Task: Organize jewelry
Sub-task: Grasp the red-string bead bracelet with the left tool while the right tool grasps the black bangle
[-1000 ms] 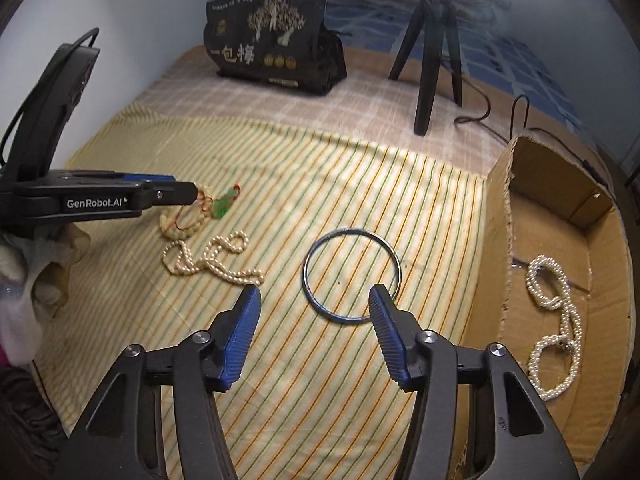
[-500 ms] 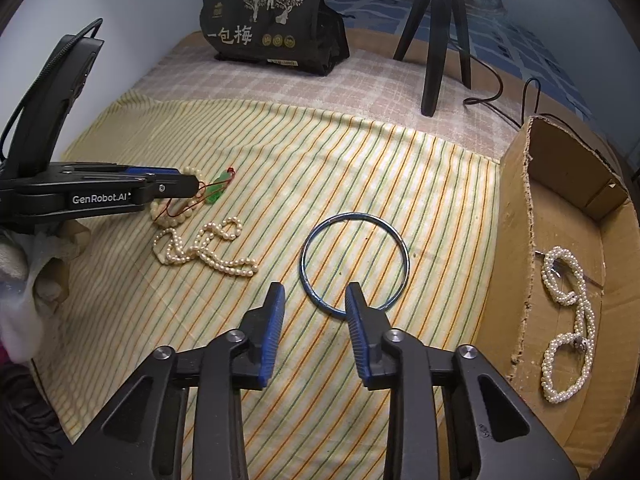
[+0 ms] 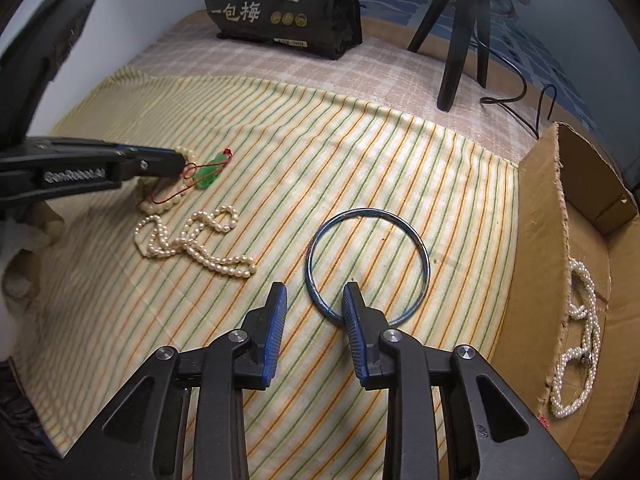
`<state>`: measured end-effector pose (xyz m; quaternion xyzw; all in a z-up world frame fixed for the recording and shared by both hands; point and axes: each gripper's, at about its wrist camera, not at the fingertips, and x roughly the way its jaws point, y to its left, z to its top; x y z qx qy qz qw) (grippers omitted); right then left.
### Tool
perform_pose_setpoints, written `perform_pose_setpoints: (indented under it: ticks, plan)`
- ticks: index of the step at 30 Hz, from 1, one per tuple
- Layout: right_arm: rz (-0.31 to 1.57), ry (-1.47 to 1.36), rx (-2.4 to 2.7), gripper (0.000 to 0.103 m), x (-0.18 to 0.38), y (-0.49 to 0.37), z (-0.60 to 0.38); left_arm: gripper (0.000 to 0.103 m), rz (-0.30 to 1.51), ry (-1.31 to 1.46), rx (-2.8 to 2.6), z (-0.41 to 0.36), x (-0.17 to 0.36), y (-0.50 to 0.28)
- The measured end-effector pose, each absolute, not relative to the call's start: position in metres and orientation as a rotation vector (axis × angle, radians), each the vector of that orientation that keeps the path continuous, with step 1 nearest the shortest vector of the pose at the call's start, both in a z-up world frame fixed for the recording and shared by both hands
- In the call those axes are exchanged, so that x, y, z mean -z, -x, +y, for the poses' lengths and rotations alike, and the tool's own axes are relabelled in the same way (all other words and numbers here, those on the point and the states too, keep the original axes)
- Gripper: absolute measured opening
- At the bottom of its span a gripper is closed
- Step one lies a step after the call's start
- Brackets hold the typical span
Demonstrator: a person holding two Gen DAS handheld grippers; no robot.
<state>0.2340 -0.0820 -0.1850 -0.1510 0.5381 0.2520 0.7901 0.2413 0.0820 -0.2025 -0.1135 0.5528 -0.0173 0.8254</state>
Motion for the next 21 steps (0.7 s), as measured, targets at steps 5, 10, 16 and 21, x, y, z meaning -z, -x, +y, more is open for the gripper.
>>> perform_pose_setpoints:
  ticks: [5, 10, 16, 21]
  plan:
    - [1.139, 0.374, -0.541, 0.025, 0.186, -0.231, -0.074, 0.002, 1.148, 0.281, 0.035, 0.088, 0.193, -0.239]
    - [1.134, 0.373, -0.551, 0.007, 0.187, -0.227, -0.072, 0.002, 1.121, 0.302, 0.046, 0.089, 0.181, -0.238]
    - [1.112, 0.312, -0.572, 0.003, 0.179, -0.226, -0.079, 0.002, 1.083, 0.325, 0.067, 0.088, 0.166, -0.233]
    - [1.07, 0.267, -0.573, 0.002, 0.163, -0.227, -0.089, 0.002, 1.049, 0.338, 0.084, 0.084, 0.151, -0.233]
